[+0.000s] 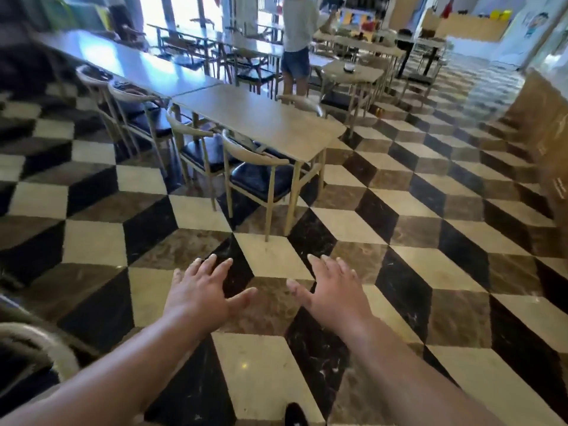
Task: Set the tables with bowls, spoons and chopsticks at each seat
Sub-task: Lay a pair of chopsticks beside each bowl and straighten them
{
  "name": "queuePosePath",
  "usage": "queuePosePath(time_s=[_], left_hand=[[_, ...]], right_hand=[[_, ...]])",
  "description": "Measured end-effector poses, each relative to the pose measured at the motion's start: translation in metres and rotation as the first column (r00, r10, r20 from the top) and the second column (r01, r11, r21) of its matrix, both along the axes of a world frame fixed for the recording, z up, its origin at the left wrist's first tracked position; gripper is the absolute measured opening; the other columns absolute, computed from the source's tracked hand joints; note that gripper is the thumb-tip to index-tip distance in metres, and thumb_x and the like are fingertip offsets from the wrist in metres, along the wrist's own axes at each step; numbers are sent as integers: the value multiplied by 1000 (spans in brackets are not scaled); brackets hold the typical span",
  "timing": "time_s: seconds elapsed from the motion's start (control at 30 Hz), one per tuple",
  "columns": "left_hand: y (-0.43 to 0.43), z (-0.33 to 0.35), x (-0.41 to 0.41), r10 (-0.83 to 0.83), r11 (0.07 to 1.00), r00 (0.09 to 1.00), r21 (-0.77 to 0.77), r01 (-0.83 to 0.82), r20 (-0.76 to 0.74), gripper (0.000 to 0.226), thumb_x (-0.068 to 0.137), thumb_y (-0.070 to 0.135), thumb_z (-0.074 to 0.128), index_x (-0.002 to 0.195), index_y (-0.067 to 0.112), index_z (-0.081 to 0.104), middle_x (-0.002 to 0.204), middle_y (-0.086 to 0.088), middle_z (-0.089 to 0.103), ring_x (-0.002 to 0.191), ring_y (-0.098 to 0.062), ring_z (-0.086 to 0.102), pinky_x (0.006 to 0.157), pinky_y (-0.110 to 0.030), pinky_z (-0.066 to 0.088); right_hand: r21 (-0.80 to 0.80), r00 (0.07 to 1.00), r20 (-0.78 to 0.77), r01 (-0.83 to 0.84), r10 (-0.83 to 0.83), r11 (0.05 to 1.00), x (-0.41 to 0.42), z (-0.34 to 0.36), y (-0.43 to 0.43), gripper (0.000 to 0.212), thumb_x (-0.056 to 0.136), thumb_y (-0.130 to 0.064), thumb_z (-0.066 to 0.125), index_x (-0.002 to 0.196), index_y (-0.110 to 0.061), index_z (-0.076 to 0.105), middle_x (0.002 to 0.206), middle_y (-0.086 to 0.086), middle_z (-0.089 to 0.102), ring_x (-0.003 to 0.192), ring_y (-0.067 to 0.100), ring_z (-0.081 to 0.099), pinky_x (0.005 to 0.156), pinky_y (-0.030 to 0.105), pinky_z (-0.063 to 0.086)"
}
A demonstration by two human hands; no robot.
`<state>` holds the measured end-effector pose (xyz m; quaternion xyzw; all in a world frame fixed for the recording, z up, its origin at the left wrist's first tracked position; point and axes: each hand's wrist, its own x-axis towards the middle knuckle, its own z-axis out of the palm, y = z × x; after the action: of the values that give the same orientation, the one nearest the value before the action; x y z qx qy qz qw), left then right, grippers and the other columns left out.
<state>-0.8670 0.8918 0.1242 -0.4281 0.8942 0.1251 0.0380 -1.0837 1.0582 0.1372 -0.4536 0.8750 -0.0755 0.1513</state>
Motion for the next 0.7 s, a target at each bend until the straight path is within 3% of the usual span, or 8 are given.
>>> queuePosePath(time_s=[0.2, 0.3, 0.5, 0.7], left_hand=[[-78, -4, -18, 286, 958, 958, 33, -286, 9, 120, 69, 110, 9, 169, 44, 16, 180, 9, 13, 167, -20, 5, 133, -58, 8], [-113, -5, -8, 426, 904, 905, 29, -426, 8, 122, 68, 110, 6, 169, 43, 16, 180, 8, 15, 167, -20, 8, 132, -57, 7], [-185, -10, 38, 655, 755, 756, 54, -654, 7, 132, 60, 111, -2, 170, 40, 19, 180, 3, 19, 166, -24, 12, 133, -58, 11], [-287, -48, 82, 749, 661, 663, 86, -745, -14, 129, 64, 111, 4, 169, 39, 23, 179, 1, 24, 165, -26, 17, 132, -60, 15]], right_hand=[[57, 968, 43, -250, 248, 967, -61, 8, -136, 116, 79, -97, -1, 170, -30, 22, 177, 4, 26, 165, 31, 17, 134, 56, 16], [88, 922, 28, -387, 386, 918, -66, 13, -211, 98, 93, -90, 18, 170, -30, 25, 177, 3, 29, 165, 30, 20, 134, 54, 19], [65, 803, 9, -595, 596, 801, -14, 7, -354, 94, 92, -90, 26, 169, -35, 24, 176, 0, 31, 166, 31, 18, 132, 57, 17], [77, 700, -49, -708, 712, 702, 40, -4, -484, 97, 89, -91, 24, 167, -33, 30, 173, 3, 37, 164, 33, 21, 133, 59, 14]])
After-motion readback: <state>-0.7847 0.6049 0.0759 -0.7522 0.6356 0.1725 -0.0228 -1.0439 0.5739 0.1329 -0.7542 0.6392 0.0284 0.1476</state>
